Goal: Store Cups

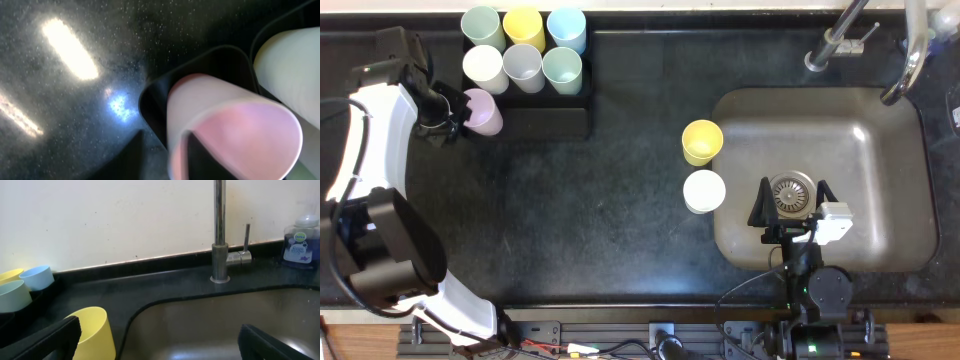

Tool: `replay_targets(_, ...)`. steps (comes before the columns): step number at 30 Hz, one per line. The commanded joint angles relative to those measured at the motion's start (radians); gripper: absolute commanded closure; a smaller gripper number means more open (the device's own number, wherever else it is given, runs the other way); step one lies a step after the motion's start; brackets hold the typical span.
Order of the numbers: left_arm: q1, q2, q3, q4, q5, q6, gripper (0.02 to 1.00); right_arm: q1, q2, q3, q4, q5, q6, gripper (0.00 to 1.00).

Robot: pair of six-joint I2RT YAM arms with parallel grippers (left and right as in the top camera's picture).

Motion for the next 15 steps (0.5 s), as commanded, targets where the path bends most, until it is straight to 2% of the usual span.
replay_targets(1,0.001,0.005,0.026,-0.004,-0.006,-0.005,0.088,-0.003,-0.009,-0.013,0.005,-0.004,0.005,0.003)
replay_targets(2,0.001,0.005,0.026,-0.006,-0.005,-0.005,0.02,-0.003,-0.009,-0.013,0.006,-0.004,0.005,0.007)
replay_targets(9,-0.037,-0.083,0.026,-0.046,0.021,0.001,0.02,-0.003,-0.009,-0.013,0.006,-0.004,0.005,0.005)
replay_targets(11,-0.09,-0.142,0.027,-0.039,0.027,0.044,0.02,-0.003,-0.009,-0.013,0.005,-0.004,0.005,0.003)
replay_targets(13,-0.194,-0.201,0.032,0.0,0.02,0.128,0.018,-0.003,-0.009,-0.013,0.006,-0.004,0.005,0.003)
replay_targets(15,-0.323,-0.221,0.06,0.026,-0.032,0.156,0.02,-0.003,-0.009,-0.013,0.006,-0.004,0.005,0.003)
